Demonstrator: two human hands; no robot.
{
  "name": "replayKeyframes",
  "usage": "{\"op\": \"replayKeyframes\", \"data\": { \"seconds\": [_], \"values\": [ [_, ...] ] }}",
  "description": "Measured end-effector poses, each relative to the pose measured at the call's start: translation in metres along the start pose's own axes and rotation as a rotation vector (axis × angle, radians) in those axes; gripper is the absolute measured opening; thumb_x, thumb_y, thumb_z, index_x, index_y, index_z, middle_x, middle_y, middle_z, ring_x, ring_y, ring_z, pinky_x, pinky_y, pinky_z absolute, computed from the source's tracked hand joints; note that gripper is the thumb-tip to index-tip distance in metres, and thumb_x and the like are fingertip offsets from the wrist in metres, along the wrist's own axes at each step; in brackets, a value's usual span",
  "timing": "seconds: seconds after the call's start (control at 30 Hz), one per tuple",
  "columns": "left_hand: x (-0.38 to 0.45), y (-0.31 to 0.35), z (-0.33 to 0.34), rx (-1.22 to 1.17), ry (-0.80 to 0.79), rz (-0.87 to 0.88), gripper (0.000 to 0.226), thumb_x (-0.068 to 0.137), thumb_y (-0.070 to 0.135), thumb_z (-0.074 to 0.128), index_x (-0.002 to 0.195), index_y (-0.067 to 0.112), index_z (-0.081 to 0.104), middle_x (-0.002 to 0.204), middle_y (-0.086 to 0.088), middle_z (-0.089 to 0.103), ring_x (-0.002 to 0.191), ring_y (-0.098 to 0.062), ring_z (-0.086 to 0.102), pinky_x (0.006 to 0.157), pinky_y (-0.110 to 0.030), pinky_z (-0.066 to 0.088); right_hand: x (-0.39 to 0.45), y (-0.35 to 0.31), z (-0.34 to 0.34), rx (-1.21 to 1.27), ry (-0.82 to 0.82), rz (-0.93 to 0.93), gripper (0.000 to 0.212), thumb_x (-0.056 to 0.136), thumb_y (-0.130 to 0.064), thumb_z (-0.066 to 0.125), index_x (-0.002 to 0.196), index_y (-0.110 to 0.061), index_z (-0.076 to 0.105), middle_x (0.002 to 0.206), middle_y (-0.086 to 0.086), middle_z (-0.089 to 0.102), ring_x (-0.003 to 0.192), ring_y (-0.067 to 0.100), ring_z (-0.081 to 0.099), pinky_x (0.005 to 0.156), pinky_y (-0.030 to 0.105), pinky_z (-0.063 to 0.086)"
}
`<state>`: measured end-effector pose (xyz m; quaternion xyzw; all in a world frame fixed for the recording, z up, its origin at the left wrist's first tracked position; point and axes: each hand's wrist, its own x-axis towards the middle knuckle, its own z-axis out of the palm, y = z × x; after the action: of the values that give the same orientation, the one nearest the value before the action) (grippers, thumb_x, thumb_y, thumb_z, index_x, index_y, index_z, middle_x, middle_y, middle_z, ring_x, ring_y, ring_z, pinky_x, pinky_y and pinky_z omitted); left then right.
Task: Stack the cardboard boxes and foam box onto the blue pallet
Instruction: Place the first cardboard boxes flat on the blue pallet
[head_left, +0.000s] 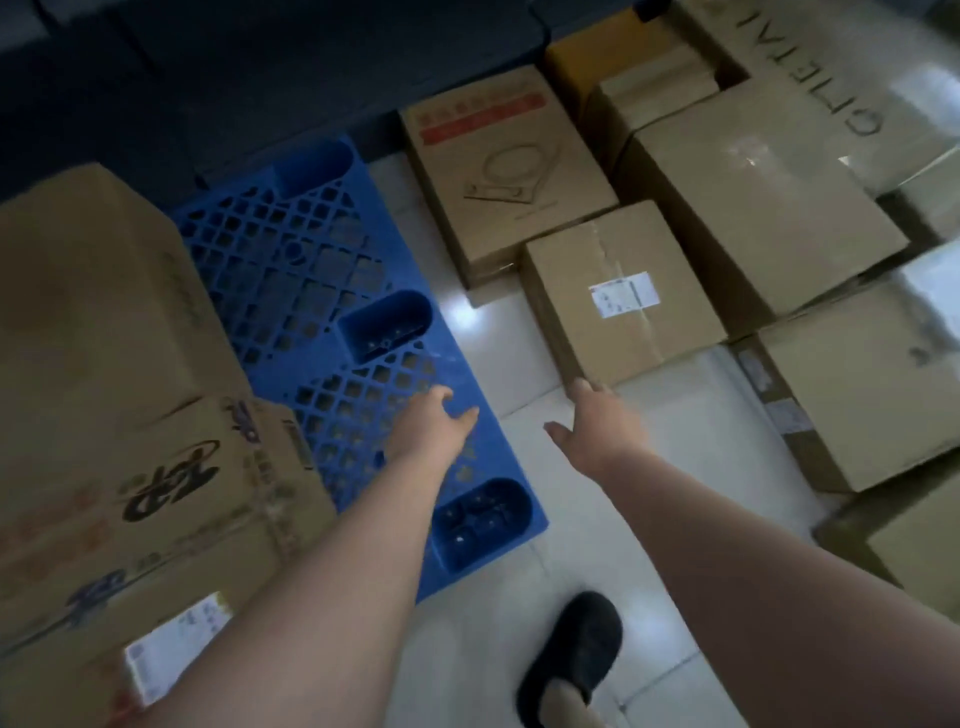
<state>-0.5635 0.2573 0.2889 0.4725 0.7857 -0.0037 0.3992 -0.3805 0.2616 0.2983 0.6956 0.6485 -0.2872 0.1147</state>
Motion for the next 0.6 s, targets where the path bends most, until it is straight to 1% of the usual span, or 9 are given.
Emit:
{"op": "replayKeyframes", "data": {
  "seconds": [0.1, 0.17, 0.27, 0.37, 0.43, 0.53, 0.6],
  "values": [
    [0.021, 0.085, 0.034, -0.010, -0.037, 0.013, 0.053, 0.089, 0.045, 0.054, 0.133, 0.019, 0.044, 0.139, -0.007, 0.044, 0.124, -0.028, 0.046, 0.096, -0.039, 0.042, 0.039, 0.067, -0.043, -0.019, 0.042, -0.021, 0.050, 0.086, -0.045, 0.056, 0.125, -0.017, 0.045, 0.127, 0.005, 0.051, 0.114, 0.028, 0.052, 0.083, 0.037, 0.046],
    [0.039, 0.131, 0.057, -0.007, -0.058, 0.017, 0.055, 0.087, 0.047, 0.054, 0.133, 0.018, 0.044, 0.138, -0.008, 0.044, 0.124, -0.029, 0.045, 0.098, -0.040, 0.041, 0.068, 0.105, -0.063, 0.004, 0.067, 0.025, 0.052, 0.085, -0.046, 0.057, 0.126, -0.018, 0.045, 0.127, 0.004, 0.051, 0.114, 0.027, 0.052, 0.080, 0.036, 0.046],
    [0.075, 0.179, 0.091, -0.008, -0.078, 0.005, 0.059, 0.085, 0.050, 0.054, 0.134, 0.018, 0.043, 0.138, -0.008, 0.044, 0.126, -0.029, 0.044, 0.099, -0.040, 0.039, 0.118, 0.150, -0.078, 0.022, 0.073, 0.113, 0.056, 0.083, -0.051, 0.058, 0.127, -0.020, 0.043, 0.126, 0.002, 0.051, 0.112, 0.026, 0.053, 0.073, 0.036, 0.046],
    [0.122, 0.212, 0.123, -0.032, -0.087, -0.073, 0.059, 0.084, 0.050, 0.056, 0.131, 0.017, 0.043, 0.136, -0.008, 0.045, 0.125, -0.030, 0.045, 0.097, -0.039, 0.039, 0.176, 0.187, -0.081, 0.149, 0.052, 0.230, 0.064, 0.079, -0.052, 0.063, 0.130, -0.019, 0.042, 0.129, 0.004, 0.051, 0.113, 0.026, 0.053, 0.079, 0.038, 0.051],
    [0.153, 0.225, 0.146, -0.053, -0.106, -0.157, 0.061, 0.084, 0.048, 0.058, 0.132, 0.015, 0.042, 0.136, -0.011, 0.045, 0.125, -0.032, 0.045, 0.098, -0.041, 0.039, 0.217, 0.211, -0.078, 0.167, 0.015, 0.272, 0.072, 0.076, -0.054, 0.066, 0.133, -0.020, 0.039, 0.133, 0.003, 0.048, 0.113, 0.025, 0.054, 0.080, 0.038, 0.052],
    [0.207, 0.239, 0.179, -0.029, -0.113, -0.223, 0.066, 0.082, 0.048, 0.060, 0.133, 0.012, 0.038, 0.135, -0.014, 0.044, 0.125, -0.034, 0.045, 0.102, -0.043, 0.040, 0.283, 0.244, -0.072, 0.220, 0.010, 0.321, 0.081, 0.072, -0.056, 0.068, 0.136, -0.019, 0.036, 0.139, 0.004, 0.043, 0.117, 0.026, 0.052, 0.084, 0.039, 0.050],
    [0.235, 0.241, 0.199, -0.049, -0.094, -0.305, 0.071, 0.081, 0.048, 0.062, 0.136, 0.012, 0.035, 0.136, -0.014, 0.044, 0.126, -0.035, 0.044, 0.102, -0.043, 0.040, 0.319, 0.262, -0.062, 0.254, -0.015, 0.333, 0.088, 0.069, -0.055, 0.071, 0.139, -0.017, 0.033, 0.143, 0.005, 0.038, 0.121, 0.026, 0.049, 0.083, 0.038, 0.049]
  ]
}}
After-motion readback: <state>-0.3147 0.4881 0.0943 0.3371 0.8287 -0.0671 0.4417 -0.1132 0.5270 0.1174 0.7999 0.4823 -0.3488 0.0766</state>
